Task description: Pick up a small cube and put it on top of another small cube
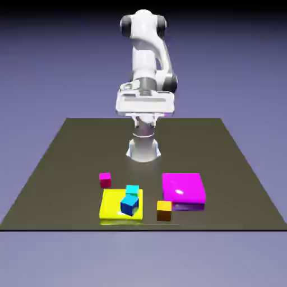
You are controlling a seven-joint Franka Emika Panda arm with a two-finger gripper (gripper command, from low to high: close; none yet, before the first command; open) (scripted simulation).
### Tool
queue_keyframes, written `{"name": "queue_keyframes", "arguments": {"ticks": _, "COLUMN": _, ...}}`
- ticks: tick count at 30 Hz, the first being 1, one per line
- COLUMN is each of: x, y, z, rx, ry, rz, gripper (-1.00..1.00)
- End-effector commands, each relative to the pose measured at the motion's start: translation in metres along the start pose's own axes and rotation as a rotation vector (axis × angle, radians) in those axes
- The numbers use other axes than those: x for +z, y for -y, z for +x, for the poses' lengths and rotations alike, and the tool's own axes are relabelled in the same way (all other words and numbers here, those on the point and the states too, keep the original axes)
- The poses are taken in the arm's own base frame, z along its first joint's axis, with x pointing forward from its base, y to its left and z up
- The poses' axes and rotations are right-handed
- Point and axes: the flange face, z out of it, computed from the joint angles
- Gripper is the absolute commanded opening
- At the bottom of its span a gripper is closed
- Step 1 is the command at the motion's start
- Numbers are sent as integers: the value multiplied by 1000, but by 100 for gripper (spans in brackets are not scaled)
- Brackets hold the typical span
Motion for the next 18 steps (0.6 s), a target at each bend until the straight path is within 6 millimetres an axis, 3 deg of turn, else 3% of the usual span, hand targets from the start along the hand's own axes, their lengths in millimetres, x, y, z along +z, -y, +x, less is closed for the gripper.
{"name": "queue_keyframes", "arguments": {"ticks": 1, "x": 14, "y": -13, "z": 5, "rx": 55, "ry": 46, "rz": -44, "gripper": 0}}
{"name": "queue_keyframes", "arguments": {"ticks": 6, "x": 76, "y": -86, "z": 18, "rx": 330, "ry": 269, "rz": -259, "gripper": 0}}
{"name": "queue_keyframes", "arguments": {"ticks": 10, "x": 113, "y": -149, "z": 16, "rx": 549, "ry": 430, "rz": -420, "gripper": 0}}
{"name": "queue_keyframes", "arguments": {"ticks": 14, "x": 137, "y": -212, "z": 9, "rx": 771, "ry": 569, "rz": -564, "gripper": 0}}
{"name": "queue_keyframes", "arguments": {"ticks": 18, "x": 148, "y": -270, "z": 0, "rx": 994, "ry": 680, "rz": -685, "gripper": 0}}
